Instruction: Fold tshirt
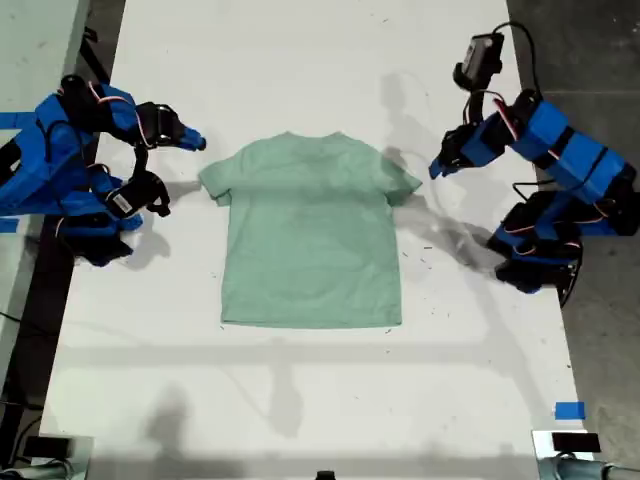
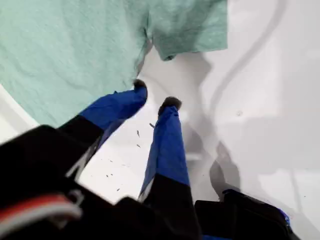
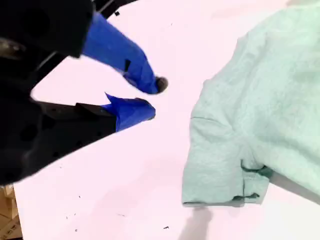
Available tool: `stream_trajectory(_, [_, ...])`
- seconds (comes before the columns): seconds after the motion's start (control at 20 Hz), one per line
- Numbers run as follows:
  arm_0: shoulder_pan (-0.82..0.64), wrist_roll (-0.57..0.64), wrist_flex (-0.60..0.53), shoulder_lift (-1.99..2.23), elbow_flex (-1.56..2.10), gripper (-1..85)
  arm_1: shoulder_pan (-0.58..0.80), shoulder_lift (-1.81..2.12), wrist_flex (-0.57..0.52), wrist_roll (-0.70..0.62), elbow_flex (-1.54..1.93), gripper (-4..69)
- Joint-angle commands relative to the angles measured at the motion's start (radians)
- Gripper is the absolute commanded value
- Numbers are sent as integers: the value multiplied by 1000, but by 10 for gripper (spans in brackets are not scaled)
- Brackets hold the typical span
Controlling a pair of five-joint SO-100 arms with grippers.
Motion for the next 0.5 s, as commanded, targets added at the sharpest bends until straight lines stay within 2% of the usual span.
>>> stream_trajectory(0.0, [-8,14,-26,-48,-37,225,43,-29,-31,-77,-83,232])
stream_trajectory(0.15, [0,11,-64,-91,-11,228,81,-110,-124,-153,-46,262])
stream_trajectory(0.45, [15,8,-87,-135,-11,228,114,-403,-396,-291,8,264])
